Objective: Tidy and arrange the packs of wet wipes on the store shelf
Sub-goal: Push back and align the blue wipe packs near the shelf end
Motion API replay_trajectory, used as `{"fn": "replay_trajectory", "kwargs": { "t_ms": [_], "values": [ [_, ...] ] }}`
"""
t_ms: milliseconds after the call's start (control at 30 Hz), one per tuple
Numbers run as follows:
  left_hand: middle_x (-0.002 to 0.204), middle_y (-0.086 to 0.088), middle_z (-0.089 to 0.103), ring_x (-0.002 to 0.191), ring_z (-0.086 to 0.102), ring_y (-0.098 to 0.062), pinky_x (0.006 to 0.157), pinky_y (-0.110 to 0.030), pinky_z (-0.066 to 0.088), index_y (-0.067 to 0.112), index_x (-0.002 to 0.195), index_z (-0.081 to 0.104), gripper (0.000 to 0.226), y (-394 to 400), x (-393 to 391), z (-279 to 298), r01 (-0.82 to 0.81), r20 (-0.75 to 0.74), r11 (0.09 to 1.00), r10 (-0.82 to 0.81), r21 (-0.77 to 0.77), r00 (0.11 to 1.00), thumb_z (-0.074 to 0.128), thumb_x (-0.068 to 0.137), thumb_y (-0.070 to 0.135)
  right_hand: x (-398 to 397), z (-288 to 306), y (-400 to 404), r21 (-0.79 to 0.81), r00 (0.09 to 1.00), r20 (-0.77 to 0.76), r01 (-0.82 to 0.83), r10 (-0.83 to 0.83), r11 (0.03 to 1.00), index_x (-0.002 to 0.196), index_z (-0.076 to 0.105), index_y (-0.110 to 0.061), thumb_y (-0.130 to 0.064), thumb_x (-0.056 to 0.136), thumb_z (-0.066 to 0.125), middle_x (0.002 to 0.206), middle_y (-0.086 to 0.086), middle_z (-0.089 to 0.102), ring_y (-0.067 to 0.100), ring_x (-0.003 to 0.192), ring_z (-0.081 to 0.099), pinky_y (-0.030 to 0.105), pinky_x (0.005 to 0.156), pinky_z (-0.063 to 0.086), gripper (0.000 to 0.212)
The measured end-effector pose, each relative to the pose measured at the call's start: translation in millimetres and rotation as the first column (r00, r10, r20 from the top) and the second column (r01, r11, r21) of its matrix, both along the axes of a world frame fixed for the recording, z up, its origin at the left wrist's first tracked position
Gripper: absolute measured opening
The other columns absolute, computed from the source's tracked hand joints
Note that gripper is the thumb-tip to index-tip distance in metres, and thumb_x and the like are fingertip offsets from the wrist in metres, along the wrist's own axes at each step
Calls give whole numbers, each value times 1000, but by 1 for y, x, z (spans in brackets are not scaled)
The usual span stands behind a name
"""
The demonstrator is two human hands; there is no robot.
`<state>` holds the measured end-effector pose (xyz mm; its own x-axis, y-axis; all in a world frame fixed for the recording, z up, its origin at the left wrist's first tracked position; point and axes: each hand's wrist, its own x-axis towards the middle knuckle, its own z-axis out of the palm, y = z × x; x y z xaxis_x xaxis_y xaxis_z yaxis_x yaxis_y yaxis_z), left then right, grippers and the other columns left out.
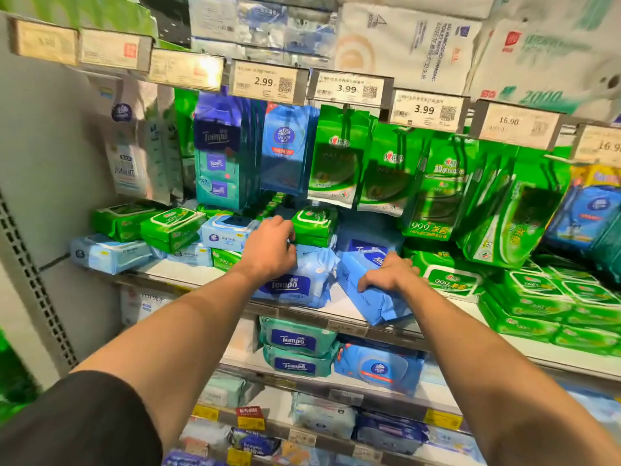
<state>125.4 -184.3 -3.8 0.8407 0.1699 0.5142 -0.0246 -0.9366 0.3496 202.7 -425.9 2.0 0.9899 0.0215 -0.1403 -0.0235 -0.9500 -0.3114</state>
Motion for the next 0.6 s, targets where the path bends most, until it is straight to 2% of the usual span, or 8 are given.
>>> {"fn": "replay_trajectory", "kwargs": {
  "t_ms": [100,200,300,467,600],
  "values": [
    [102,-10,57,102,51,-30,82,-40,45,12,93,59,13,2,-1,-3,-55,-22,998,55,34,998,57,82,20,-2,-1,-5,15,997,74,-34,33,999,130,44,-18,-46,51,84,132,15,45,34,116,44,40,80,34,93],
    [104,-9,56,103,50,-30,82,-42,46,13,96,58,20,-2,0,-2,-97,-64,991,103,91,993,56,85,30,-2,0,-7,3,978,159,-138,136,990,131,41,-22,-40,48,86,127,13,47,34,116,44,42,86,36,96],
    [105,-9,55,104,50,-30,84,-43,46,13,99,57,25,-3,1,-2,-75,-81,988,87,137,993,53,86,35,-5,1,-8,-146,925,246,-261,290,954,140,32,-25,-38,49,83,127,11,44,34,121,42,46,97,34,106],
    [101,-9,56,101,50,-30,83,-42,45,13,94,58,25,3,0,-8,-71,-71,988,81,139,994,52,87,37,-10,-10,-21,-488,744,352,-372,568,789,151,14,-20,-37,59,75,130,10,39,32,121,39,46,107,24,111],
    [100,-10,58,99,51,-31,82,-42,46,13,93,60,25,3,-1,-10,-75,-67,986,86,149,994,52,87,36,-14,-17,-29,-568,689,361,-372,629,734,154,9,-15,-43,59,77,133,11,37,32,121,38,44,108,24,120]
  ]
}}
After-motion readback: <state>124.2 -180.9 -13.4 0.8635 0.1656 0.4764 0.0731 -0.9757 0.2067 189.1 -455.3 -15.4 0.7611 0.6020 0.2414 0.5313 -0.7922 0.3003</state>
